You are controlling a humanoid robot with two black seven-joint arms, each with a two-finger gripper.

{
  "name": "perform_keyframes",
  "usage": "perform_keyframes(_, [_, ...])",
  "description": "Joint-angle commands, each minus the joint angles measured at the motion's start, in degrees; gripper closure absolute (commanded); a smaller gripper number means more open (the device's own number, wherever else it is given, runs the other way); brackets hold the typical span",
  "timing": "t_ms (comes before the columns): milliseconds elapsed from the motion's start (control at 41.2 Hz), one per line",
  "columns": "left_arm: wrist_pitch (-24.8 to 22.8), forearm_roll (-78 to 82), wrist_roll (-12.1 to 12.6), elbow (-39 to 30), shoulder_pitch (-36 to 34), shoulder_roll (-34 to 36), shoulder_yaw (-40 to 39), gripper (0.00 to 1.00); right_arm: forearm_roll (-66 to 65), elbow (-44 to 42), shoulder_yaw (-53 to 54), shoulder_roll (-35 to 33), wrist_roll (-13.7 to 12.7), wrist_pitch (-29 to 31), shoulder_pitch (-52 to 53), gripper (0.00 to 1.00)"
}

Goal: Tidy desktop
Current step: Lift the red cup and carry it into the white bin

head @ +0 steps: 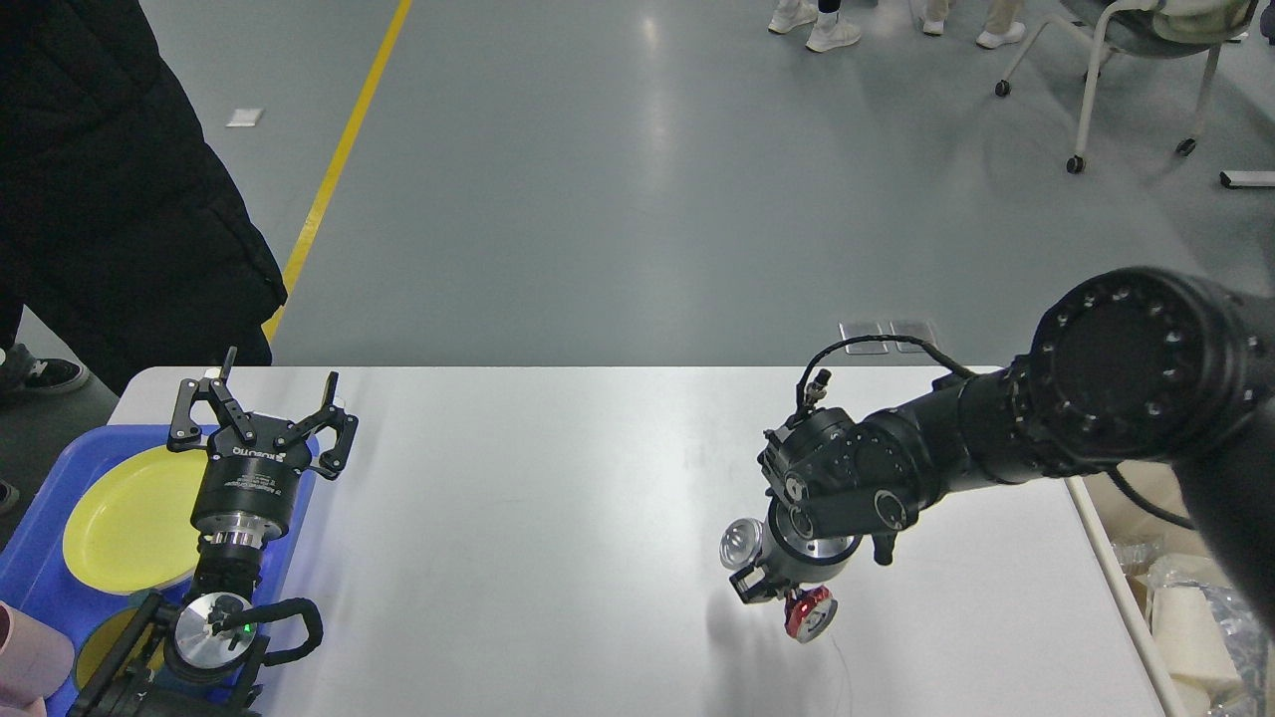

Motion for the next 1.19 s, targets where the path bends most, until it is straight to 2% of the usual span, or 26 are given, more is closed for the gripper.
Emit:
perform_keyframes(0, [0.03, -0.02, 0.00, 0.00, 0.00, 0.00, 0.00, 0.04, 10.46, 2.13, -0.18, -3.02, 0.01, 7.30, 8.43, 1.00])
perform_keyframes(97, [0.03, -0.02, 0.00, 0.00, 0.00, 0.00, 0.00, 0.04, 16.44, 2.48, -0.71, -4.95, 0.01, 13.37, 14.23, 1.00])
perform_keyframes(218, [0.03, -0.02, 0.00, 0.00, 0.00, 0.00, 0.00, 0.04, 19.53, 5.54, -2.37, -9.16, 0.01, 17.42, 21.34, 1.00])
perform_keyframes(509, [0.03, 0.07, 0.00, 0.00, 0.00, 0.00, 0.00, 0.04, 28.84, 13.64, -13.44, -13.74, 0.18, 18.04, 37.62, 1.00])
perform_keyframes(655, [0.03, 0.07, -0.09, 0.00, 0.00, 0.00, 0.00, 0.04, 32.89, 16.62, -19.33, -14.36, 1.85, 18.22, 43.33, 1.00])
perform_keyframes(946, [0.03, 0.07, -0.09, 0.00, 0.00, 0.00, 0.00, 0.04, 34.21, 17.25, -28.03, -14.97, 2.73, 16.55, 43.61, 1.00])
perform_keyframes(1019, [-0.06, -0.02, -0.09, 0.00, 0.09, 0.00, 0.00, 0.04, 34.30, 16.46, -30.23, -18.21, 2.73, 15.50, 42.29, 1.00])
perform_keyframes(1164, [-0.05, -0.02, -0.09, 0.00, 0.09, 0.00, 0.00, 0.04, 33.59, 10.93, -34.63, -24.55, 2.55, 11.01, 33.34, 1.00])
